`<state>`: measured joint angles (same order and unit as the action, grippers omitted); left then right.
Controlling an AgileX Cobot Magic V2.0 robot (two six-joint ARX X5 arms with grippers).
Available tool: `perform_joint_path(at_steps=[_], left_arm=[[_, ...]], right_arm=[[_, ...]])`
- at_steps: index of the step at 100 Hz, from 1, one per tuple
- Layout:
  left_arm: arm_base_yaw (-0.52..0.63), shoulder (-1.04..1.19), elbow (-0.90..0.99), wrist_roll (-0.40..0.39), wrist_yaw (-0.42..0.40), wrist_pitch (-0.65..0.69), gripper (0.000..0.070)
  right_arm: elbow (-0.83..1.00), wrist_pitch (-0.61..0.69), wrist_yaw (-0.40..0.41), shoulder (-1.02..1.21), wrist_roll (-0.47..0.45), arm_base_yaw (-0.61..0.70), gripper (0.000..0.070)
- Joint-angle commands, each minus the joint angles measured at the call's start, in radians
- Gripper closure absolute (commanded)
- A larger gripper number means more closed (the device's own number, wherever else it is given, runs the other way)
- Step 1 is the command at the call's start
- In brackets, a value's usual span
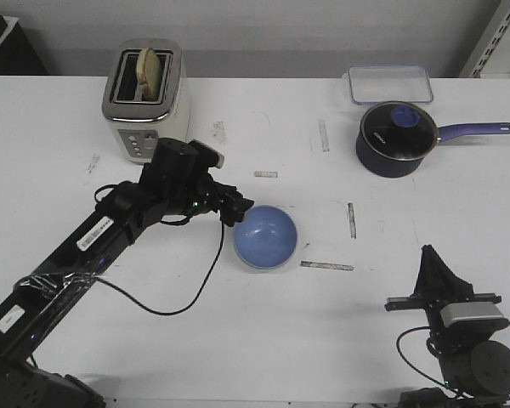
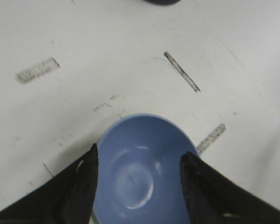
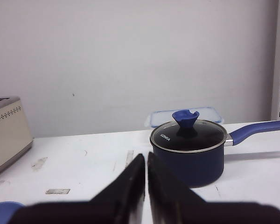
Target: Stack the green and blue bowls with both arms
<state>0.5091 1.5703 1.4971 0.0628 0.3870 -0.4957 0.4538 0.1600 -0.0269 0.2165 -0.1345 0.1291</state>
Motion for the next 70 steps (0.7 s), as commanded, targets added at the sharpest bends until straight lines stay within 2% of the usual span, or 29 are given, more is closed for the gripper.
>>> perform_joint_path(at_steps=[1, 12, 27, 32, 35, 70], left_arm=[[0.006, -0.029, -0.069, -0.033, -0.047, 0.121, 0.0448], [-0.001, -0.123, -0.225, -0.033, -0.15, 0.317, 0.0586], [-0.03, -0.252, -0.443, -0.033, -0.257, 0.556, 0.0598], [-0.042, -0.29, -0.504, -0.033, -0.275, 0.61, 0.0654], [-0.051, -0.313, -0.536, -0.033, -0.28, 0.628, 0.07], [-0.245, -0.546, -0.822, -0.033, -0.28, 0.656, 0.07]], right_arm=[[0.005, -0.01, 0.0, -0.002, 0.004, 0.002, 0.0697], [0.005, -0.01, 0.0, -0.002, 0.004, 0.002, 0.0697], [0.005, -0.01, 0.0, -0.002, 0.005, 0.002, 0.0697], [0.005, -0.01, 0.0, -0.002, 0.005, 0.002, 0.0697], [0.005, -0.01, 0.0, -0.002, 0.005, 0.002, 0.0697], [0.005, -0.01, 0.0, -0.002, 0.004, 0.002, 0.0697]])
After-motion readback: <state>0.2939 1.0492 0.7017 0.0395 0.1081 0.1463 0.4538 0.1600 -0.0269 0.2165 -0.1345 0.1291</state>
